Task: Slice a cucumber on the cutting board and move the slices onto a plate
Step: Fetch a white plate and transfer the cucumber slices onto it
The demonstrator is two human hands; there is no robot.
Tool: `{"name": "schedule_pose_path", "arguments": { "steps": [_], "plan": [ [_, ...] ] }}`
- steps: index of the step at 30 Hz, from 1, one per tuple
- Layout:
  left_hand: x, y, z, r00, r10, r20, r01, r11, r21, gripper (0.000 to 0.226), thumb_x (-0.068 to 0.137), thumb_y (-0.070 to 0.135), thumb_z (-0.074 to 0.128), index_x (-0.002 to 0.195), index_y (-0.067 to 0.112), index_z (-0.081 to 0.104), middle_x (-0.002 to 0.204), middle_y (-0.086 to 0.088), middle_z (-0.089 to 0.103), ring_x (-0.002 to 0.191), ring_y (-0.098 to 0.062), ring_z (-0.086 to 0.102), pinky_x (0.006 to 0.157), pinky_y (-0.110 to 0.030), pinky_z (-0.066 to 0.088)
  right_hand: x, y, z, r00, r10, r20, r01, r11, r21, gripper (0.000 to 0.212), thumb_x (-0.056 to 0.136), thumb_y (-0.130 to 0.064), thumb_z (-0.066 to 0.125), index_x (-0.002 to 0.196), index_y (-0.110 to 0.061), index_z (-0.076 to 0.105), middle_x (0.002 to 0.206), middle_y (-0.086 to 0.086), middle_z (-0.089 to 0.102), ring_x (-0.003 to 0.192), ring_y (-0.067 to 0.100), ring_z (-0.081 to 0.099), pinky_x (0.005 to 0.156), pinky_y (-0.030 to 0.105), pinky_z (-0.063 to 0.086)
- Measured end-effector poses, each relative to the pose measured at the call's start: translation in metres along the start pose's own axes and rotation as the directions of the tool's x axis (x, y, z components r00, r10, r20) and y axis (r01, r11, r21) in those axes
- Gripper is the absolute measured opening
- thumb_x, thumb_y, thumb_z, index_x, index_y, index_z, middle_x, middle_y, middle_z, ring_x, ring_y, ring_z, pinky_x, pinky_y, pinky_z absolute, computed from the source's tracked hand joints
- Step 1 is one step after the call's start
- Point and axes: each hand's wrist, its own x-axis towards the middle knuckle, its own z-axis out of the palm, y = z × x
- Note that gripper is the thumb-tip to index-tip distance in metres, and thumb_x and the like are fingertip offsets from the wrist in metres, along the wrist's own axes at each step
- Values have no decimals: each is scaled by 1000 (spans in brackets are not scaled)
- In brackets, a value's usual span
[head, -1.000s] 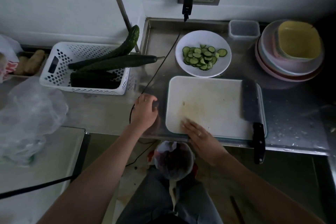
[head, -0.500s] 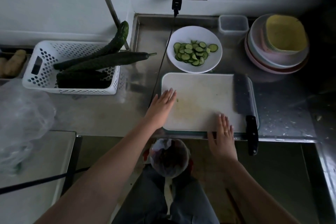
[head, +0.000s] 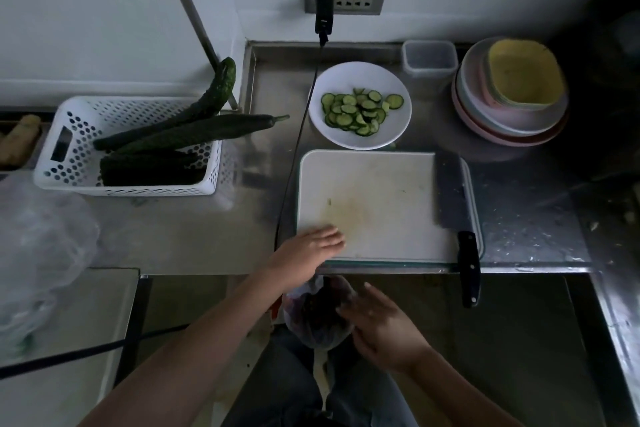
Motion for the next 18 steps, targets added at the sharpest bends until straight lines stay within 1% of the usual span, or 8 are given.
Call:
{"name": "schedule_pose_path", "arguments": {
  "steps": [2,4,7,9,11,14,16,18],
  "plan": [
    [-15,6,7,996,73,-52,-76,996,-53,54,79,-12,52,129,10,57,138,-4,50,136,-14,34,109,-35,35,7,7,-15,956,178,-234,-157,982,104,40,80,-25,52,119,-19,61,121,-3,65,114,19,59,114,26,20],
    [-27,9,14,992,89,-94,-97,992,-76,37,67,-4,67,99,10,74,108,-1,70,115,-15,58,84,-36,55,26,19,-35,847,433,-308,-398,901,172,53,86,-32,42,138,-20,43,144,-7,42,135,19,40,117,28,12],
    [-34,12,13,979,36,-202,-61,991,-119,28,63,-2,57,79,10,77,83,0,74,89,-17,68,71,-32,58,59,33,-36,802,592,-88,-587,806,72,70,92,-45,30,152,-23,0,158,-4,-8,146,16,-13,118,39,-10],
    [-33,17,8,967,-21,-256,-14,991,-136,29,66,-2,52,79,9,76,82,-1,72,86,-19,66,72,-28,56,69,24,-21,822,570,9,-569,821,-41,80,93,-49,36,150,-21,-13,155,-2,-21,143,22,-23,115,45,-18],
    [-32,19,5,959,-88,-270,57,991,-122,30,64,-5,58,85,9,75,89,-2,71,92,-19,64,77,-30,55,61,9,-5,881,472,34,-463,875,-139,81,88,-51,38,152,-20,-2,157,-2,-11,146,27,-11,116,47,-13],
    [-33,22,2,952,-222,-208,184,965,-189,38,76,-7,54,108,8,69,113,-3,65,114,-17,54,92,-34,50,25,-8,12,932,205,299,-123,955,-271,70,71,-50,40,136,-27,49,142,-6,48,136,17,37,116,45,13],
    [-36,24,-1,952,-267,-148,233,949,-213,42,83,-4,47,118,10,64,126,-1,57,124,-14,45,100,-29,43,5,-6,13,850,238,471,-101,950,-297,58,63,-46,39,114,-38,65,110,-17,68,112,7,60,111,51,27],
    [-40,26,0,943,-298,-147,261,938,-227,43,82,-4,46,119,11,63,127,0,56,125,-13,45,100,-30,43,-6,-3,16,788,332,518,-183,930,-318,49,60,-40,55,107,-40,66,108,-16,69,107,8,63,112,60,16]
  ]
}}
